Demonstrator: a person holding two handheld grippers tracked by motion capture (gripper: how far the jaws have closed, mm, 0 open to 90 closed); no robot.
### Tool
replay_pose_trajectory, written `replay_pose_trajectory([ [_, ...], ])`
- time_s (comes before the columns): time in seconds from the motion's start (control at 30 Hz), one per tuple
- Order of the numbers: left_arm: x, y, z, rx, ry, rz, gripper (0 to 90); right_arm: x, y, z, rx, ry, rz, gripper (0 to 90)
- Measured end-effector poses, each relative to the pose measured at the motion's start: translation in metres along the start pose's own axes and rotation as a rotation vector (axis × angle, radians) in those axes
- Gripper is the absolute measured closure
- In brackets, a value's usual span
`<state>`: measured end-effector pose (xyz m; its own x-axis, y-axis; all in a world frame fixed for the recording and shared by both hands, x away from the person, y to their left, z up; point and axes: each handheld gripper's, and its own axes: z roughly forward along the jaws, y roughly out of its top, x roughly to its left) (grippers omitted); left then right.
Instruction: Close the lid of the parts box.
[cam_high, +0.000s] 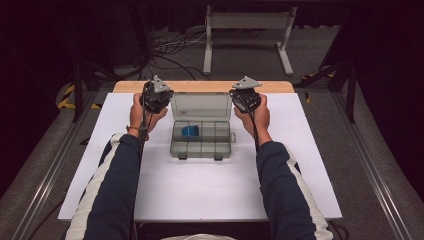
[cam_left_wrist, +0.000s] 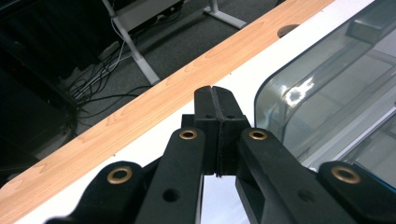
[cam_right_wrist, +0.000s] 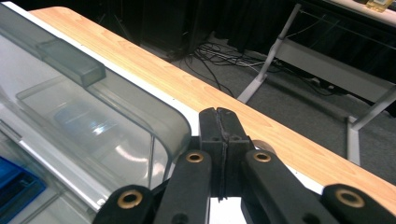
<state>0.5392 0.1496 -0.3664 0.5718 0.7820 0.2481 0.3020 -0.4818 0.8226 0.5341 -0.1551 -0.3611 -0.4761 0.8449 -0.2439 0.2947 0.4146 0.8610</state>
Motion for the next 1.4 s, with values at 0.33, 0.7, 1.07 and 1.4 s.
replay_pose_trajectory([
  [0.33,-0.003,-0.005,-0.005,-0.018,-0.009,0.003,89.8,0.004,-0.004,-0.004,-0.002,0.005,-0.005,90.0],
  [0.7,-0.007,-0.013,-0.011,-0.051,-0.038,-0.015,89.9,0.011,-0.010,-0.013,-0.018,0.002,-0.013,90.0],
  [1.07,-0.015,-0.025,-0.017,-0.054,-0.046,0.012,89.8,0.015,-0.019,-0.021,-0.028,0.032,-0.012,90.0],
  [1.4,-0.021,-0.030,-0.023,-0.051,-0.038,0.032,89.7,0.019,-0.025,-0.025,-0.030,0.053,-0.005,90.0],
])
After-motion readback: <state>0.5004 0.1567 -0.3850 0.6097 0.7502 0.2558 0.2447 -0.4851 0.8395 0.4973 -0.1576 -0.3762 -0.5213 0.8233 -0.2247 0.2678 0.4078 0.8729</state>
